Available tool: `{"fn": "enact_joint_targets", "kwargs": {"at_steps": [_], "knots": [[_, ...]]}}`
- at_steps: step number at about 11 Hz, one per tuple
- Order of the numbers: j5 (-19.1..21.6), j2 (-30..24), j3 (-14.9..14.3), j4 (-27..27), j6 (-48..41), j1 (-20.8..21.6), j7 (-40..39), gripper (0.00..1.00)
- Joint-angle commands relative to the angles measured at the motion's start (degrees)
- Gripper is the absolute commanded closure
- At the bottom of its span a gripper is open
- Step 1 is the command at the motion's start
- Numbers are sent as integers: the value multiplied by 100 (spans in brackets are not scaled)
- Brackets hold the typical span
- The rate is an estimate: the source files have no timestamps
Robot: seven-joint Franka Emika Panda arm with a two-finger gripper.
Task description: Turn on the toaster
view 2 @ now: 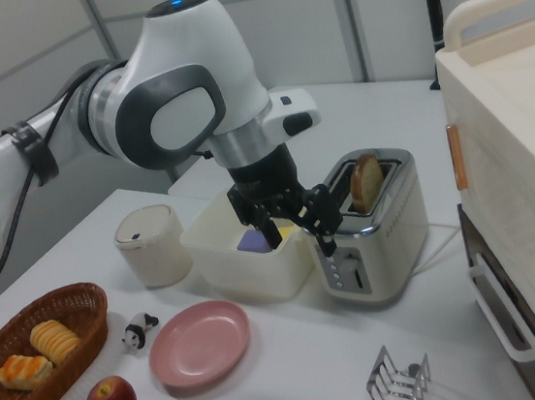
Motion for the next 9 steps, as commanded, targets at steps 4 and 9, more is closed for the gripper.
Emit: {"fn": "enact_joint_targets", "kwargs": {"at_steps": [4, 9], "knots": [[282, -138, -18, -149, -99, 19, 17, 100], [299, 55, -26, -149, -3, -42, -1, 100]]}}
